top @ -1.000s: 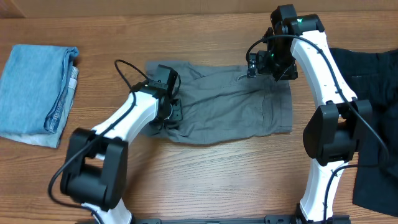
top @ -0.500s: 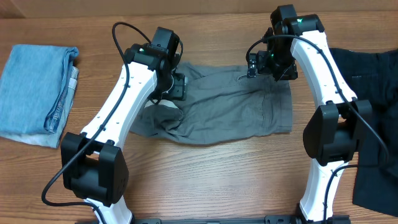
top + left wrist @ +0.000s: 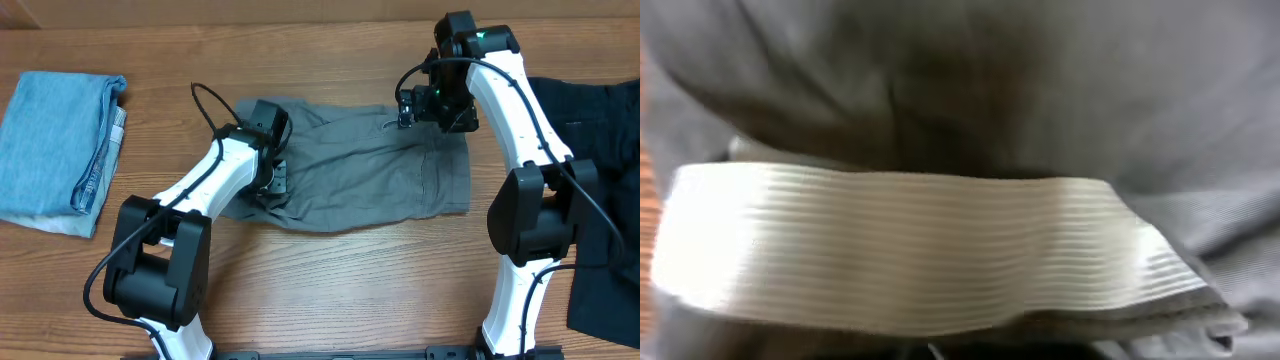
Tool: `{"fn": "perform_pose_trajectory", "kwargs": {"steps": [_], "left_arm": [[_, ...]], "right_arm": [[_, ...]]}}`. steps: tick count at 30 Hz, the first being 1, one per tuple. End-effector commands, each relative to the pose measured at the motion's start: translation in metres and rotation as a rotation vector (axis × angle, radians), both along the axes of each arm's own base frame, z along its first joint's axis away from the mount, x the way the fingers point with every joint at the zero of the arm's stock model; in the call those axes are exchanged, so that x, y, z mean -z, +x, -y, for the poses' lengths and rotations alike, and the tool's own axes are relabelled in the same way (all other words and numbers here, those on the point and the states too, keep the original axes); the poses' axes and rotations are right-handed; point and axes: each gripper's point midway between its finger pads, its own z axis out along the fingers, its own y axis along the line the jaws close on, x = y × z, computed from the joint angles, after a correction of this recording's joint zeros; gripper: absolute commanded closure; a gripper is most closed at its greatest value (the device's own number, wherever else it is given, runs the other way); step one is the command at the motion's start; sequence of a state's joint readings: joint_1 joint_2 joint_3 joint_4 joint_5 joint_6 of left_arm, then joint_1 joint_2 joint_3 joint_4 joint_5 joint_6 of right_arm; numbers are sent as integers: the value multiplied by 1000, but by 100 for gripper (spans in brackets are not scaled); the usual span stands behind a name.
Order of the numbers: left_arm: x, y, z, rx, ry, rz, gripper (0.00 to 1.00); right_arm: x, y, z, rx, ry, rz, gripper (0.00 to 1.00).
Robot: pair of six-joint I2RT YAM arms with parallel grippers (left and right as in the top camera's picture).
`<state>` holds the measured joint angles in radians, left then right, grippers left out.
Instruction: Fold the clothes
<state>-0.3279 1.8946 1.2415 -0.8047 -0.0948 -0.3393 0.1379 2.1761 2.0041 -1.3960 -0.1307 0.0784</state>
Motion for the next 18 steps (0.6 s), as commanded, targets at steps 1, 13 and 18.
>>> {"fn": "perform_pose_trajectory", "kwargs": {"steps": [1, 13, 18], "left_arm": [[2, -6, 7, 3, -22, -16, 34], [-135, 59, 3, -241, -102, 124, 2], [-88, 70, 11, -440, -346, -65, 0]], "right_arm": [[1, -2, 2, 4, 1, -1, 0], [0, -2, 2, 4, 1, -1, 0], [1, -1, 2, 3, 1, 0, 0]]}}
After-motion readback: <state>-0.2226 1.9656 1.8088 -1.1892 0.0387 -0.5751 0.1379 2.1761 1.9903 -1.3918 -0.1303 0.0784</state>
